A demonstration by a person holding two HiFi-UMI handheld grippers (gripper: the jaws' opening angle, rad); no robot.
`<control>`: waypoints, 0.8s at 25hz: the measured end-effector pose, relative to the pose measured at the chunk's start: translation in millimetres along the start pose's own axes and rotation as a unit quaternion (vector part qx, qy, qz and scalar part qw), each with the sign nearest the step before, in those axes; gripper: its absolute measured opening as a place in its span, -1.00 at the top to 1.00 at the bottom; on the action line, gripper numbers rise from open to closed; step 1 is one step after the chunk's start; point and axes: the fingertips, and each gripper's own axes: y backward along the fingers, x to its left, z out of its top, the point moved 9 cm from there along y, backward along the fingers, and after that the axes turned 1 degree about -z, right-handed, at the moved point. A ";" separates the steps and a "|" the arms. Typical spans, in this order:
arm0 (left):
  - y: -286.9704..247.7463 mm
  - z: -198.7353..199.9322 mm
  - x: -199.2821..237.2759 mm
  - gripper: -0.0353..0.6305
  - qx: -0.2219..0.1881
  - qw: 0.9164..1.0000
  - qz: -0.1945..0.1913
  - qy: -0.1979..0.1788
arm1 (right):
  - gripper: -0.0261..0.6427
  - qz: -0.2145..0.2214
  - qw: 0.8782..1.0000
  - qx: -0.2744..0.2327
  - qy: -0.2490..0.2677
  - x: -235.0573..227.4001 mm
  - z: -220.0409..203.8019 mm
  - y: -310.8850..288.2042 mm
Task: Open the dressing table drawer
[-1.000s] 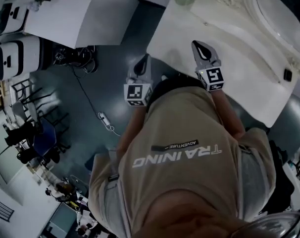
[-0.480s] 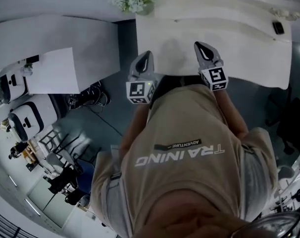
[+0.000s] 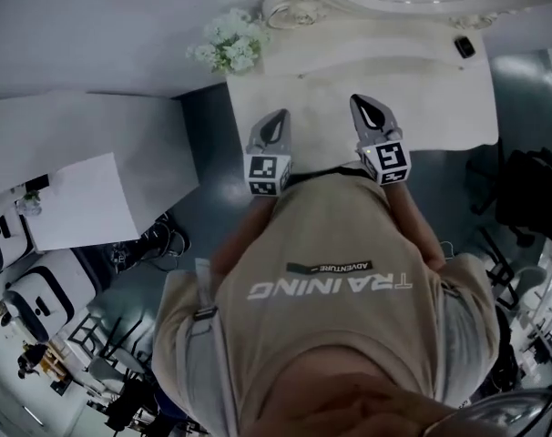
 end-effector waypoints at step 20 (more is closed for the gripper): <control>-96.2 -21.5 4.3 0.86 0.075 0.995 -0.033 0.057 | 0.91 0.023 0.998 0.022 -0.056 -21.7 -13.6 -15.5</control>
